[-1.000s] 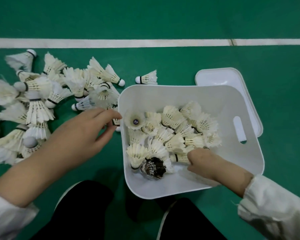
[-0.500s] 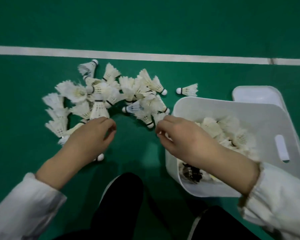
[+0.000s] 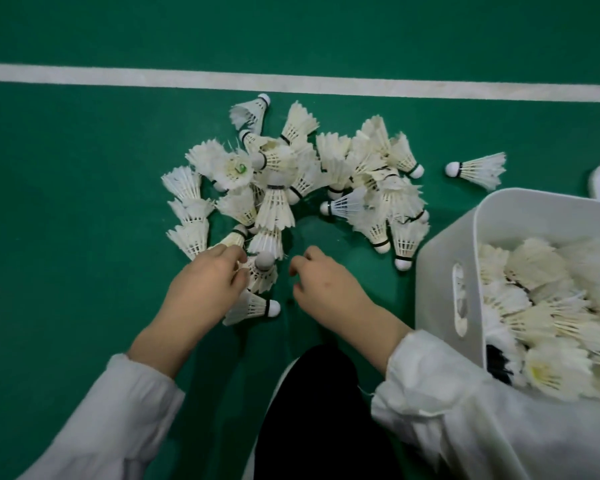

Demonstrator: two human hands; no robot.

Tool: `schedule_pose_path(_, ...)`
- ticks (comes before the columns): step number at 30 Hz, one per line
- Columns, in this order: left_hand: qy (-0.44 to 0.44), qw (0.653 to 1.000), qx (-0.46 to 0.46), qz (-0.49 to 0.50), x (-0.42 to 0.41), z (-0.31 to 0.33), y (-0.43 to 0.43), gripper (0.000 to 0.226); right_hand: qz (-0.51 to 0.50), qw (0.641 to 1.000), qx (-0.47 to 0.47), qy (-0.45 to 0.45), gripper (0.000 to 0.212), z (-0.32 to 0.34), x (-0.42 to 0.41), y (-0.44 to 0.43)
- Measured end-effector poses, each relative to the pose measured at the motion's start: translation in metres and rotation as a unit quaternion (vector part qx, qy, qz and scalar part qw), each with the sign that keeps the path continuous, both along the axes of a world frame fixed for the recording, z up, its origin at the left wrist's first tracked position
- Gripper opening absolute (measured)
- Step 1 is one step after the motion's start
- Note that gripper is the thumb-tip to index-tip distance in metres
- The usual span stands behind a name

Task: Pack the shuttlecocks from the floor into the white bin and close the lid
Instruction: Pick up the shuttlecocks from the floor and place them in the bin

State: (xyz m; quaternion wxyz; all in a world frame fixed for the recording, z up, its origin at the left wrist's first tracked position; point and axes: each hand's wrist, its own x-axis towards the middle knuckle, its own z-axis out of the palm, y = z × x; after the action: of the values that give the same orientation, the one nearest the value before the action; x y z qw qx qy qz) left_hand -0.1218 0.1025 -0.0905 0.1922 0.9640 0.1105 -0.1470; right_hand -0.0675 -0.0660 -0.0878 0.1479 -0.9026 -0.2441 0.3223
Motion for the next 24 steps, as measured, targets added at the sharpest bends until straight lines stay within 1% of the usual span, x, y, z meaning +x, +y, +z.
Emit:
schedule_pose_path(3, -0.008, 1.0, -0.012, -0.004, 0.011, -0.007, -0.006, 0.021, 0.019, 0.999, -0.014, -0.029, 0.038, -0.008, 0.017, 0.014)
schedule_pose_path(6, -0.026, 0.999, -0.035, -0.017, 0.023, -0.01, -0.013, 0.023, 0.047, 0.996, -0.055, -0.051, 0.051, -0.012, 0.034, 0.022)
schedule_pose_path(9, -0.021, 0.999, -0.037, -0.023, 0.035, -0.015, -0.014, 0.037, 0.078, 0.992, -0.072, -0.063, 0.067, -0.015, 0.045, 0.024)
schedule_pose_path(11, -0.025, 0.999, -0.031, -0.035, 0.04, -0.021, -0.013, 0.04, 0.074, 0.992, -0.062, -0.075, 0.073, -0.017, 0.048, 0.022)
schedule_pose_path(14, -0.035, 0.998, -0.014, -0.052, 0.044, -0.029, -0.011, 0.034, 0.017, 0.997, -0.033, -0.072, 0.072, -0.016, 0.05, 0.014)
schedule_pose_path(16, -0.053, 0.997, 0.0, -0.061, 0.046, -0.033, -0.011, 0.037, -0.015, 0.997, -0.005, -0.074, 0.07, -0.014, 0.049, 0.008)
schedule_pose_path(18, -0.06, 0.995, -0.011, -0.079, 0.049, -0.037, -0.011, 0.049, -0.029, 0.996, 0.022, -0.08, 0.07, -0.013, 0.046, 0.004)
schedule_pose_path(20, -0.019, 0.993, -0.061, -0.096, 0.052, -0.041, -0.01, 0.065, -0.029, 0.996, 0.04, -0.077, 0.069, -0.011, 0.043, 0.002)
schedule_pose_path(21, 0.001, 0.991, -0.083, -0.101, 0.053, -0.042, -0.011, 0.068, -0.023, 0.996, 0.039, -0.078, 0.069, -0.011, 0.043, 0.002)
schedule_pose_path(22, 0.0, 0.99, -0.094, -0.108, 0.053, -0.043, -0.013, 0.065, -0.015, 0.996, 0.03, -0.083, 0.068, -0.01, 0.044, 0.003)
schedule_pose_path(24, -0.05, 0.989, -0.092, -0.108, 0.051, -0.044, -0.015, 0.048, -0.01, 0.995, 0.006, -0.095, 0.064, -0.009, 0.054, 0.007)
